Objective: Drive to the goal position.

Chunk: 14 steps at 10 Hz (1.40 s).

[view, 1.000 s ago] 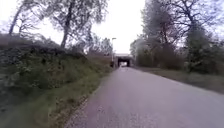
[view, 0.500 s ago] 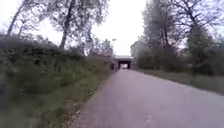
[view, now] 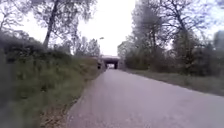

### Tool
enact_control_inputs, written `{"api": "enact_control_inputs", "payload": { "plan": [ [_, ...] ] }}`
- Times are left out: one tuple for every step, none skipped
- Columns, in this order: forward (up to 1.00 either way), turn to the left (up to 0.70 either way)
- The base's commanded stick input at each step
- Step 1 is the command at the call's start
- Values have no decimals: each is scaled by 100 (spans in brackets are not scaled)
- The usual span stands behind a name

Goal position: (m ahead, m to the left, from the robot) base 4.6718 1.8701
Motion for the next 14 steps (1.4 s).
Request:
{"api": "enact_control_inputs", "payload": {
  "plan": [
    [100, 0],
    [100, 0],
    [100, 0],
    [100, 0],
    [100, 0],
    [100, 0],
    [100, 0],
    [100, 0],
    [100, 0],
    [100, 0],
    [100, 0],
    [100, 0],
    [100, 21],
    [100, 40]
  ]
}}
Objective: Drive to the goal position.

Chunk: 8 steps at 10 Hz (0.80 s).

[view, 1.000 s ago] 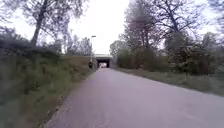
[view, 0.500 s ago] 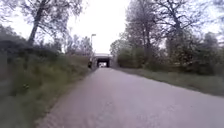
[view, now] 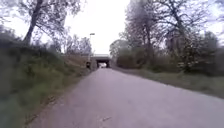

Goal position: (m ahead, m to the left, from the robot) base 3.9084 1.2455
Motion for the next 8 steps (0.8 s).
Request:
{"api": "enact_control_inputs", "payload": {
  "plan": [
    [100, 40],
    [100, 40],
    [100, 40],
    [100, 40],
    [100, 40],
    [100, 40],
    [100, 40],
    [100, 0]
  ]
}}
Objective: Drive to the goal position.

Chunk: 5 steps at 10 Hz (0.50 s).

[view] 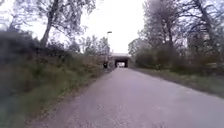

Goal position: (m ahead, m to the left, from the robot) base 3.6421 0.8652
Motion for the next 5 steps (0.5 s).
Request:
{"api": "enact_control_inputs", "payload": {
  "plan": [
    [100, 0],
    [100, 0],
    [100, 0],
    [100, 0],
    [100, -7]
  ]
}}
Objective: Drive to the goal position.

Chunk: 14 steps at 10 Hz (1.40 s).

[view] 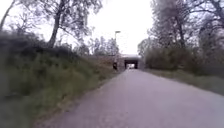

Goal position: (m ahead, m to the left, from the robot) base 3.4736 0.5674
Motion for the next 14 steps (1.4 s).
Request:
{"api": "enact_control_inputs", "payload": {
  "plan": [
    [100, -24],
    [100, -40],
    [100, -40],
    [100, -40],
    [100, -40],
    [100, -40],
    [100, -40],
    [100, -40],
    [100, -40],
    [100, -24],
    [100, 0],
    [100, 0],
    [100, 0],
    [100, 0]
  ]
}}
